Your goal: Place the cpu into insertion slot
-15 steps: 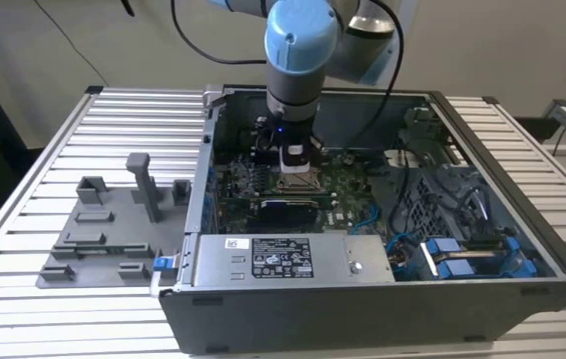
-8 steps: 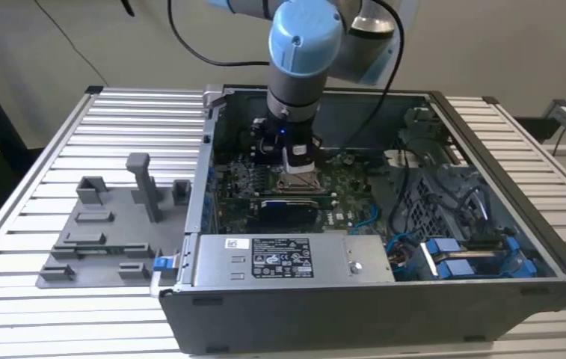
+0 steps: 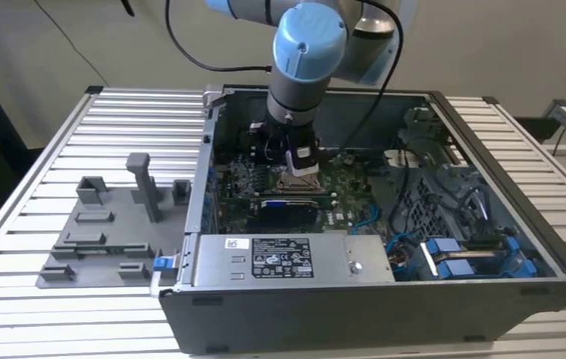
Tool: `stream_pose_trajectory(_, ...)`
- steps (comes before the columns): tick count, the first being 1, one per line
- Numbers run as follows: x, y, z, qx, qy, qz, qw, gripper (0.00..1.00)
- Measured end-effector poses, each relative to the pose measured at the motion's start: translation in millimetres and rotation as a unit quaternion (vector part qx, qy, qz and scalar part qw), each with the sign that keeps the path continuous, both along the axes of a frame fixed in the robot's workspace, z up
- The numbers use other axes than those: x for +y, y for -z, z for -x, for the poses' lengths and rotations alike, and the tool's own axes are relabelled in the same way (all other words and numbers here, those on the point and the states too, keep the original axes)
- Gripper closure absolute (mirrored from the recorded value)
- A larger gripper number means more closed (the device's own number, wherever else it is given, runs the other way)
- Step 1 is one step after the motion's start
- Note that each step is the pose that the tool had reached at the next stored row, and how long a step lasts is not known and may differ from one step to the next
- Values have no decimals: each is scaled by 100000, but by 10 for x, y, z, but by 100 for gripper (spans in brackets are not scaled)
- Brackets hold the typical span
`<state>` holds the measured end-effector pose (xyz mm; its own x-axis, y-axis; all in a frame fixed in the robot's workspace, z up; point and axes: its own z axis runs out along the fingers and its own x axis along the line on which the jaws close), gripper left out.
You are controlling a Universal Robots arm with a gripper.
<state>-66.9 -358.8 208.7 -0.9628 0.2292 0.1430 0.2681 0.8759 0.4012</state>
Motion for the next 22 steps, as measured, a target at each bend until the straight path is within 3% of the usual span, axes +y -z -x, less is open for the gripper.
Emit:
stream_pose_trajectory(3,0,27,0,-261,-2250,-69,99974,89)
stream_pose_trajectory(5,0,38,1,-637,-3698,-108,99930,89)
stream_pose_trajectory(9,0,38,0,-712,-4043,-101,99916,89)
stream_pose_trajectory(10,2,38,0,-858,-4048,-99,99914,89)
stream_pose_trajectory(11,2,39,0,-1317,-4167,-85,99904,89)
stream_pose_trajectory(14,3,42,0,-3119,-4782,-14,99837,89)
stream_pose_trajectory(15,6,44,-1,-3619,-5006,-5,99809,89)
stream_pose_trajectory(16,11,46,-1,-3951,-5261,9,99783,89)
stream_pose_trajectory(22,85,59,0,-4322,-6624,-29,99687,89)
